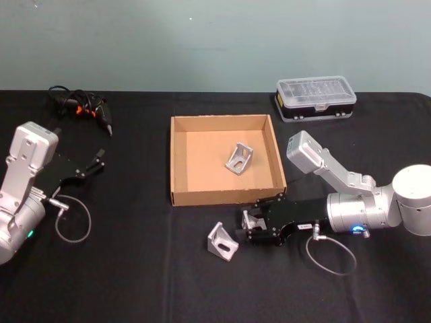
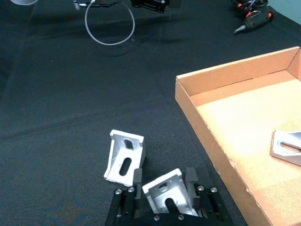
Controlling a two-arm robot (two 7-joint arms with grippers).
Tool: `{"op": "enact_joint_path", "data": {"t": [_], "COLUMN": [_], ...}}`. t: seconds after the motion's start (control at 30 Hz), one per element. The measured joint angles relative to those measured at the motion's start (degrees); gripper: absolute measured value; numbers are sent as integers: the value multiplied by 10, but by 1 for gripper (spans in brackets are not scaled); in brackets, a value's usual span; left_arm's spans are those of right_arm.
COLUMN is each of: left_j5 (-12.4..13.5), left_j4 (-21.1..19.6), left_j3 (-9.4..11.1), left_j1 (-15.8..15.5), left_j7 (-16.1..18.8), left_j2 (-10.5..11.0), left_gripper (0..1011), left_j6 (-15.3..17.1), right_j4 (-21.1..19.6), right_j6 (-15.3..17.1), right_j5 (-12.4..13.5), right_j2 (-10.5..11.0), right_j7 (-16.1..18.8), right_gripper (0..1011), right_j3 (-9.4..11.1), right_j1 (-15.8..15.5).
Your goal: Use one hand to pick up the angle iron from the table and place it into the box.
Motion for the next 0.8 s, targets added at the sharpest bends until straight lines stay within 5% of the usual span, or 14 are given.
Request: {"op": "enact_joint_path", "data": {"t": [0.13, 0.63, 0.8], "left_j5": [0, 0, 0], "left_j4": [0, 0, 0], "left_j3": [0, 0, 0], "left_j1": [0, 0, 0], "left_j7": [0, 0, 0], "left_j2": [0, 0, 0], "left_gripper": [1000, 1000, 1000], "left_j6": [0, 0, 0], "right_j4": [0, 0, -30], "right_j6": [0, 0, 7], "right_j5": [0, 1, 13], "right_j2": [0, 0, 13], "right_j7": [0, 0, -6], "right_gripper": [479, 474, 476], "right_j3": [0, 0, 12], "right_j1": [0, 0, -13]}}
